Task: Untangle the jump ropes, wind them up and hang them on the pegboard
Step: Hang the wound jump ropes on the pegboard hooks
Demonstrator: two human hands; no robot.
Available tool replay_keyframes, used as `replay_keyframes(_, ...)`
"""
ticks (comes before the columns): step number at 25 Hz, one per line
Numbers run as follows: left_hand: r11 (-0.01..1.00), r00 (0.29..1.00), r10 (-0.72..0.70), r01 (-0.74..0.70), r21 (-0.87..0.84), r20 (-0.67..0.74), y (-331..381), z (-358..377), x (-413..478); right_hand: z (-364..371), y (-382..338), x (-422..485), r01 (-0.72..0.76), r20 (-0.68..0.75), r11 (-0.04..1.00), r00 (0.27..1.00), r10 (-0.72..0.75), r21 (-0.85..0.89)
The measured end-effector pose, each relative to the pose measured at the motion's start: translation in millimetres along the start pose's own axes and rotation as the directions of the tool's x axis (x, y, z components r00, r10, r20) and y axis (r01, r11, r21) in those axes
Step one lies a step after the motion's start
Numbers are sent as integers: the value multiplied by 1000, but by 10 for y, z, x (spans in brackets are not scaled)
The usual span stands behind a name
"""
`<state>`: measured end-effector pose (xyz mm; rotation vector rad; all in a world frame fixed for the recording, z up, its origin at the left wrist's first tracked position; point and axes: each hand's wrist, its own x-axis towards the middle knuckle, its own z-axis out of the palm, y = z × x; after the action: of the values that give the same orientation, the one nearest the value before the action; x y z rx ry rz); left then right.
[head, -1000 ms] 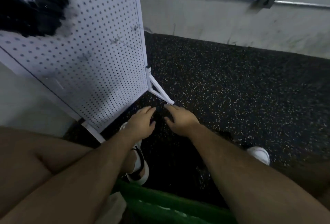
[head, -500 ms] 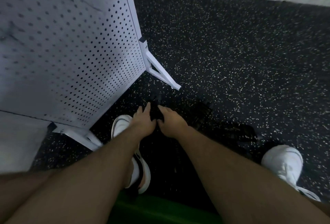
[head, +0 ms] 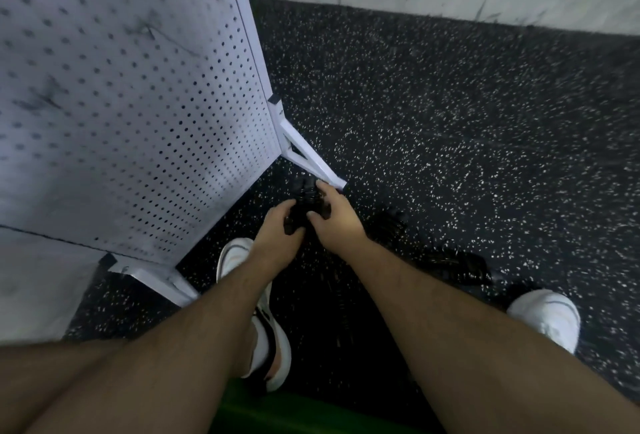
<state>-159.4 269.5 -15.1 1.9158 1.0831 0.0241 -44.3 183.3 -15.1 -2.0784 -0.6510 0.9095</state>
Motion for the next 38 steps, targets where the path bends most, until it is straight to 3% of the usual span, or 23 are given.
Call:
replay_keyframes(4, 953, 941, 303, -296, 66, -149, 718, -298, -252, -641, -540, -335, 89, -80, 995, 993, -85, 49)
replay_keyframes(8, 829, 795, 559, -536, 159, -237, 1641, -921, -739, -1409, -1424, -718, 311, -152, 942, 944, -291, 124)
replay_keyframes(14, 656, 568, 754, -676, 337, -330, 2515, -1994, -1573, -2018, -2663, -1489, 584, -270, 775, 808, -524, 241)
replay_keyframes(18, 673, 486, 720, -664, 327, -495, 2616, -2405, -2076, -2076, -2971, -1800, 633, -356, 653, 774, -523, 417)
replay_keyframes(22, 783, 645, 557, -618, 73, -522, 2620, -2500, -2341, -1957, -3200, -1888, 642, -394, 553, 765, -509, 532)
replay_keyframes(25, 784, 656, 513, -620, -8, -553, 2611, -2490, -2362, -1808, -3344, -1915, 624, -366, 507, 771, -521, 594)
replay_keyframes(33, 763, 510, 536, -634, 126, -673, 2636, -2652, -2155, -1532, -3521, -1773, 654, -326, 522, 741, -587, 548)
replay_keyframes(38, 752, 483, 543, -643, 143, -687, 2689, -2733, -1979, -1511, -3633, -1658, 614, -345, 504, 776, -528, 608)
